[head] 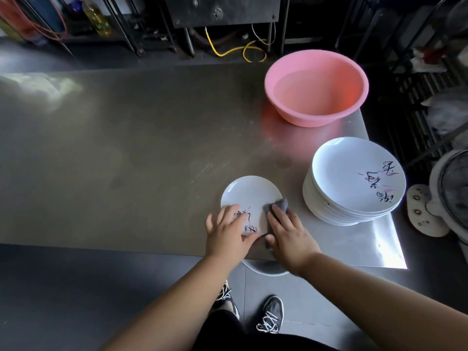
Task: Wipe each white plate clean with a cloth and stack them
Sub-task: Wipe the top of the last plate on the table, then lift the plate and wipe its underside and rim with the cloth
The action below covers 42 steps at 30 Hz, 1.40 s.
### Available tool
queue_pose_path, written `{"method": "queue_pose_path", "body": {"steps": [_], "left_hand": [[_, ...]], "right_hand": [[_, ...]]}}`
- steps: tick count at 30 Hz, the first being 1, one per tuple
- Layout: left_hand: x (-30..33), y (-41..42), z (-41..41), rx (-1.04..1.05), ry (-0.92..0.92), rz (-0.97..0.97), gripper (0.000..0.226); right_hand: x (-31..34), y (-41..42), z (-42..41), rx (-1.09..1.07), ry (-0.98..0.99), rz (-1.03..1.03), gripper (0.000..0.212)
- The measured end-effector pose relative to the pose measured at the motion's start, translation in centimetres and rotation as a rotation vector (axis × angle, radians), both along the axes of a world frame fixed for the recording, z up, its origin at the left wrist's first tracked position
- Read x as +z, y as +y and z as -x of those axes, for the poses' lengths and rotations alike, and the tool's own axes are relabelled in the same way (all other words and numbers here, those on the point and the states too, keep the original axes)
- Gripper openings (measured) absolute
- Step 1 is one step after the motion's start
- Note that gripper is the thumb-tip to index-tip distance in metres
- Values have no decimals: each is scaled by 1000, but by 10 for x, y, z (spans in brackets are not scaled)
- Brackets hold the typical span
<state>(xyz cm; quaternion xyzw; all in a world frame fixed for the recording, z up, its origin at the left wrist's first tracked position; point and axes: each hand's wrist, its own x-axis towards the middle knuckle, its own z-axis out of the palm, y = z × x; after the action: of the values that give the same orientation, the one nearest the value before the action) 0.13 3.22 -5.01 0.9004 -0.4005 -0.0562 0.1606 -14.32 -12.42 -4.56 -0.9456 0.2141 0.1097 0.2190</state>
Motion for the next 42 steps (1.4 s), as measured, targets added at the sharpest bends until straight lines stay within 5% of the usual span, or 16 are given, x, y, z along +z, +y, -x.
{"method": "queue_pose_path", "body": {"steps": [11,16,23,28,33,37,42], "left_hand": [[-3,12,-12,-99,83,1,32],[-9,12,-14,-98,53,57,28],[-5,10,-25,-160,64,-1,27],[12,15,-39,-185,87,-14,40],[37,-6,-73,106,284,-243,66],[39,-22,-97,52,455,-413,29],[28,-26,-112,66,555,-361,15]], "right_hand": [[-10,49,6,-38,-15,130,67],[-15,7,-26,-185,-89,133,60],[-10,25,1,-36,-324,70,23],[32,5,-31,-470,-95,-112,26],[34,-30,-58,-586,293,-126,41],[24,-38,-70,-581,442,-152,56],[17,-36,-70,-622,360,-195,47]]}}
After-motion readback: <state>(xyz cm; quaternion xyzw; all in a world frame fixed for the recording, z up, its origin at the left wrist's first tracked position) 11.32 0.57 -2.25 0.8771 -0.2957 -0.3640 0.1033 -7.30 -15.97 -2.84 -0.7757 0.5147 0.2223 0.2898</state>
